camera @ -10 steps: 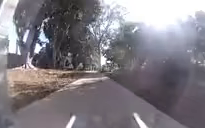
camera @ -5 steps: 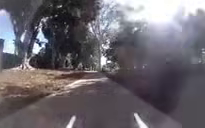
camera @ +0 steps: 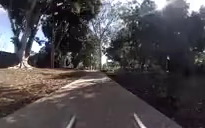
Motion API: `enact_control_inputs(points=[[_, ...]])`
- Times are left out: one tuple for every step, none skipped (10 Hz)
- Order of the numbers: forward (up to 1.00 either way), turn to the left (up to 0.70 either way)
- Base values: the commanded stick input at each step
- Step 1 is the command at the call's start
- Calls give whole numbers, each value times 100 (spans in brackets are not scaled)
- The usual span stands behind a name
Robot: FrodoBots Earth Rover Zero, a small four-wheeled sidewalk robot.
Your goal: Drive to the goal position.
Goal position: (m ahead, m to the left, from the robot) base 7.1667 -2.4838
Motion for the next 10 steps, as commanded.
enact_control_inputs(points=[[100,0],[100,0],[100,0],[100,0],[100,0],[100,0],[100,0],[100,0],[100,0],[100,0]])
